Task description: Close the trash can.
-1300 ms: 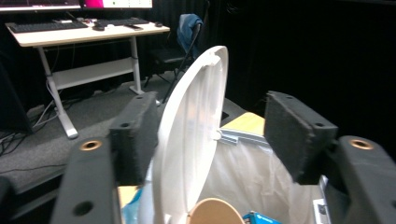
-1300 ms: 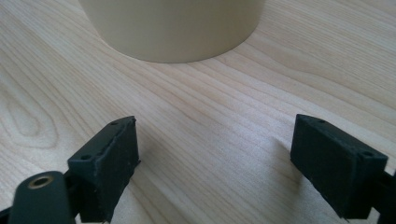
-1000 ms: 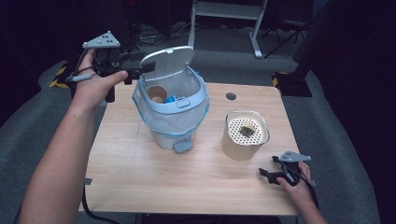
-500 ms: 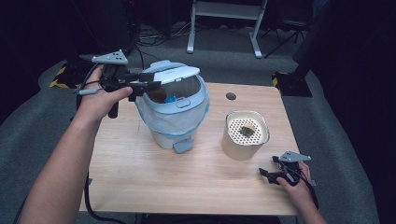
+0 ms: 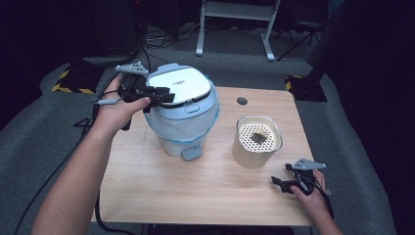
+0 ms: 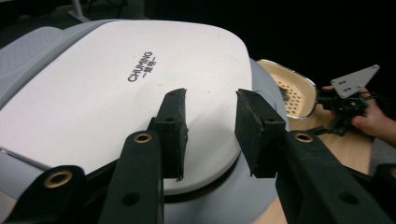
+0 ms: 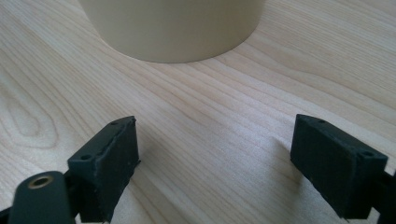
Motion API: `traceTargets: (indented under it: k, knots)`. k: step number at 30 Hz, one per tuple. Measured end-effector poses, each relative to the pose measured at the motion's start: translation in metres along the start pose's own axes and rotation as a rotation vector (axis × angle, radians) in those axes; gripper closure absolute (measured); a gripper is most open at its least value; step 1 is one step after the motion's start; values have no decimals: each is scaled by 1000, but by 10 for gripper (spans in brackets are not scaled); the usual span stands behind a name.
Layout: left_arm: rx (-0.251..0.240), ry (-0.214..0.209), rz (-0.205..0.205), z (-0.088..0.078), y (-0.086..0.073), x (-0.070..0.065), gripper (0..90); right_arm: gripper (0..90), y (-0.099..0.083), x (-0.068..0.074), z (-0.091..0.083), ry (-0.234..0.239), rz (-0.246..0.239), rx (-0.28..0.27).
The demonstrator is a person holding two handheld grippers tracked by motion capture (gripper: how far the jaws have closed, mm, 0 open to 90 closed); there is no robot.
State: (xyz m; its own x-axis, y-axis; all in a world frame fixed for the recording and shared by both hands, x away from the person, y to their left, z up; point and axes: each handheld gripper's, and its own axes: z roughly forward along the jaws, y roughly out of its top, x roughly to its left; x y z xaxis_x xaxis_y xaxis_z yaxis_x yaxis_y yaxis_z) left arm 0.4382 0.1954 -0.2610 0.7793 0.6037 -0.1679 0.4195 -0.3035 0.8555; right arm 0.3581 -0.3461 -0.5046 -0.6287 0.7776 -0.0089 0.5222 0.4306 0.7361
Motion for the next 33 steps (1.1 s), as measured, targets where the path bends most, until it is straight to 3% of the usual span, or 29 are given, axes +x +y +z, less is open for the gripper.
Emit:
traceTargets:
  k: [5, 9, 15, 18, 22, 24, 26, 27, 28, 33]
  knots:
    - [-1, 81, 45, 9, 2, -6, 587, 150, 0, 0, 0, 0, 0, 0]
    - [35, 138, 104, 19, 1, -11, 565, 150, 0, 0, 0, 0, 0, 0]
    - [21, 168, 105, 25, 1, -15, 548, 150, 0, 0, 0, 0, 0, 0]
    - [58, 200, 154, 28, 2, -21, 559, 150, 0, 0, 0, 0, 0, 0]
    - [40, 190, 152, 32, 1, -20, 562, 150, 0, 0, 0, 0, 0, 0]
    - [9, 188, 171, 35, 0, -20, 561, 150, 0, 0, 0, 0, 0, 0]
    - [-4, 215, 183, 34, -1, -21, 552, 150, 0, 0, 0, 0, 0, 0]
    - [-1, 227, 183, 34, -2, -22, 476, 150, 0, 0, 0, 0, 0, 0]
    - [-3, 236, 162, 32, -4, -26, 335, 150, 0, 0, 0, 0, 0, 0]
    - [-61, 201, 162, 18, -13, -40, 303, 150, 0, 0, 0, 0, 0, 0]
